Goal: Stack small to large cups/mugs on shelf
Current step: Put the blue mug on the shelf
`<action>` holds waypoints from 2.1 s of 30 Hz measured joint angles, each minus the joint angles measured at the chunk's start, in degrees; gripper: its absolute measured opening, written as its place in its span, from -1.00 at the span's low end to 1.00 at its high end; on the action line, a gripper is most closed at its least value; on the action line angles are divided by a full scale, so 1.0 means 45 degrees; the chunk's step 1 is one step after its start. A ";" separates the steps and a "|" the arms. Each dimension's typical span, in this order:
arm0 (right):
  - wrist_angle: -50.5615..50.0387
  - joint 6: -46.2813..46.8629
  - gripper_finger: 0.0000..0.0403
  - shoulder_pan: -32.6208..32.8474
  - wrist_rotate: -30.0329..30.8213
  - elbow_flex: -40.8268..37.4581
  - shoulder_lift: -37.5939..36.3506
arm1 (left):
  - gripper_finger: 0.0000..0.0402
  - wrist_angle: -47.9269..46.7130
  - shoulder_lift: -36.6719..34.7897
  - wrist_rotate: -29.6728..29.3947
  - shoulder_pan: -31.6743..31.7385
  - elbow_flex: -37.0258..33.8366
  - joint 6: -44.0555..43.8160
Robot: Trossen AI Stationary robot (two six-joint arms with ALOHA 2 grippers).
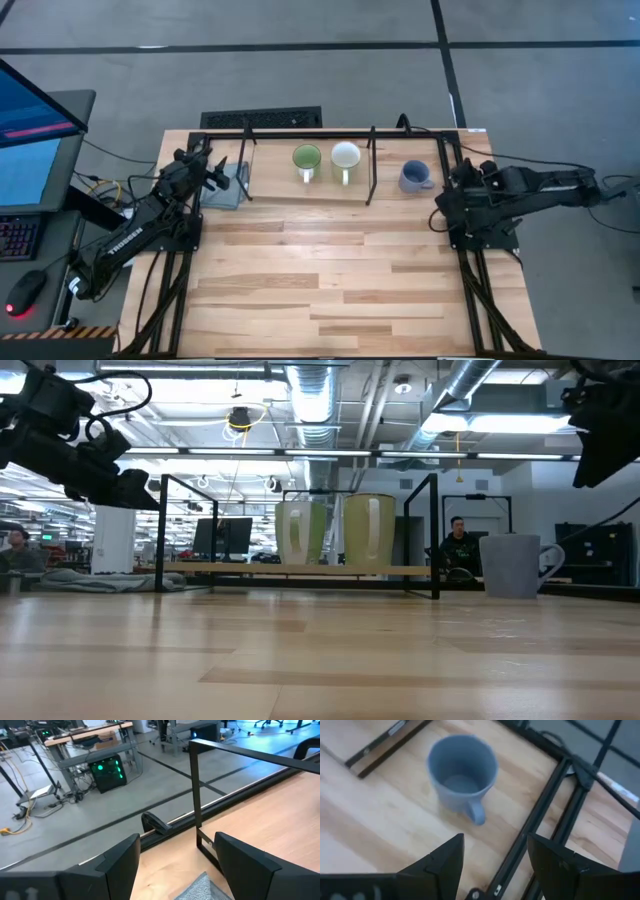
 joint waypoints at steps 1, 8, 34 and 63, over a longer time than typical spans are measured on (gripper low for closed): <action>0.0204 -0.0493 0.19 -0.0309 -0.0264 0.0032 0.0002 | 0.23 0.0000 0.0002 0.0000 0.0000 0.0000 0.0000; 0.0936 -0.3039 0.19 -0.2682 -0.1115 0.0116 0.0000 | 0.23 0.0000 0.0000 0.0000 0.0000 0.0000 -0.0041; 0.4062 -1.2181 0.19 -1.0970 -0.6111 0.0121 0.3069 | 0.23 -0.0918 -0.0003 0.0009 0.0000 -0.0005 -0.0470; 0.5438 -1.4490 0.19 -1.1974 -0.7464 0.0116 0.7091 | 0.23 -0.1025 0.0002 -0.0005 0.0000 -0.0005 -0.0472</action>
